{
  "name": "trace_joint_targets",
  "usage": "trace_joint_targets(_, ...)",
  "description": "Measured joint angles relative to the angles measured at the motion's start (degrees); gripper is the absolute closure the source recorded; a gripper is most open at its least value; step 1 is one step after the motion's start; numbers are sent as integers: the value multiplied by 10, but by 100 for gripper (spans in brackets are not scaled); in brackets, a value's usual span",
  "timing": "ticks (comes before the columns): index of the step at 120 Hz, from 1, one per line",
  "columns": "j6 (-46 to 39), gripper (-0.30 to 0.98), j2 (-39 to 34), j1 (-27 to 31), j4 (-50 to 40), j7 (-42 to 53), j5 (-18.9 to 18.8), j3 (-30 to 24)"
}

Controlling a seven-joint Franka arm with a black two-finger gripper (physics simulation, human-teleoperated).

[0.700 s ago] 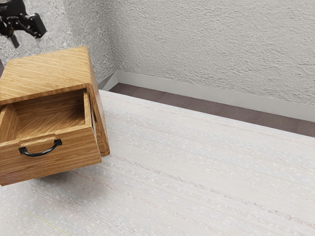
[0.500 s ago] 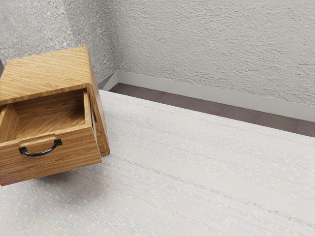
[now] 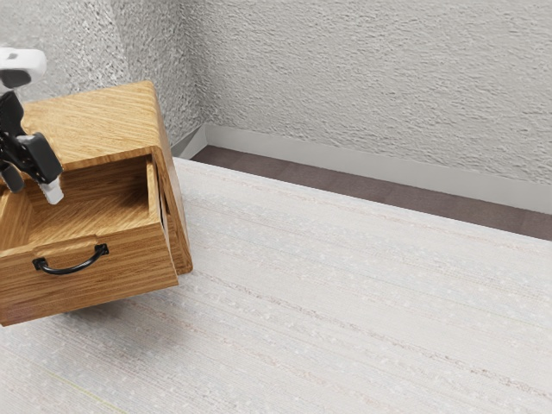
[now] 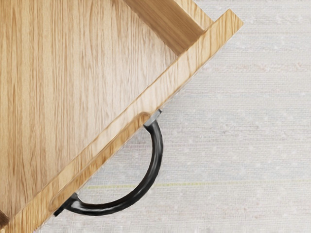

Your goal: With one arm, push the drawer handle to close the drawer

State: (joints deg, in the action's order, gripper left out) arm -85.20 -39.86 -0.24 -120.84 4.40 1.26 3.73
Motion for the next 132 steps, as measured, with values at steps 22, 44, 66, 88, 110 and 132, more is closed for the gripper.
trace_joint_targets(22, -45, 2, -99, 51, -210, -31, 54, -54)
trace_joint_targets(44, -52, 2, -146, 61, -254, -93, 107, -88)
trace_joint_targets(66, -36, 2, -160, 64, -272, -184, 132, -94)
trace_joint_targets(88, -46, 25, -146, 63, -281, -252, 128, -95)
trace_joint_targets(110, -79, 60, -114, 65, -280, -301, 108, -91)
trace_joint_targets(132, -116, 72, -79, 75, -265, -333, 73, -80)
